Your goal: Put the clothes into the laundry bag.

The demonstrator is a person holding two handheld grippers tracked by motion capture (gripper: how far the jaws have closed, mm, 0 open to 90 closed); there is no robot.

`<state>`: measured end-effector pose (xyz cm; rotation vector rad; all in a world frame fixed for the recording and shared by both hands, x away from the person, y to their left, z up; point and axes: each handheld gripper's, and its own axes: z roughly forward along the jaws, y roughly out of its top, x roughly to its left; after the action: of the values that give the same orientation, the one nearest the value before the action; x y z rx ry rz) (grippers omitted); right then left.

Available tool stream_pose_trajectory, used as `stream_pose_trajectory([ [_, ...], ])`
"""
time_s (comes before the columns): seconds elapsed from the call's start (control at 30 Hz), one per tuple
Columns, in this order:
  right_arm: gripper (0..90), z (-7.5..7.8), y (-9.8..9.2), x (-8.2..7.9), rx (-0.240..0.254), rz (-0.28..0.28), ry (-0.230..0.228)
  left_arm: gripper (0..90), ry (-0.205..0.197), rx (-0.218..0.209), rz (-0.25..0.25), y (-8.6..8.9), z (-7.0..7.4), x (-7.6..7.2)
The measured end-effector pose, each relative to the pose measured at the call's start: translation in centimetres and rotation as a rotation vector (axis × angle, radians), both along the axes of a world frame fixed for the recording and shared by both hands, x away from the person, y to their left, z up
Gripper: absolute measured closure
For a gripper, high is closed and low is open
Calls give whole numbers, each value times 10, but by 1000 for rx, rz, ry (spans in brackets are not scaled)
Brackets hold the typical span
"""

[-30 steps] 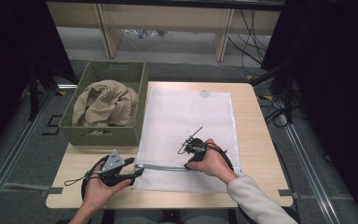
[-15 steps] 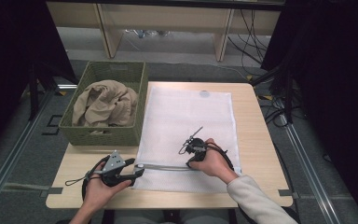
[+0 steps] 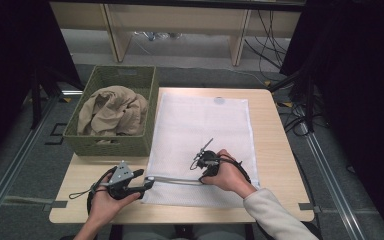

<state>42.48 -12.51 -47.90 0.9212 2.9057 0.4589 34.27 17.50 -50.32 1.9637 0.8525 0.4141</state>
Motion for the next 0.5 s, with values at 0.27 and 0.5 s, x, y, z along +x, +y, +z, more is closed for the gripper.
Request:
stream_pose_trajectory([
  [0.27,822,0,2,-2,-20,16,-29,412,0,-19,3,-2,-1,0],
  [0.5,885,1,0,1,-5,12,-27,412,0,1,3,0,0,0],
])
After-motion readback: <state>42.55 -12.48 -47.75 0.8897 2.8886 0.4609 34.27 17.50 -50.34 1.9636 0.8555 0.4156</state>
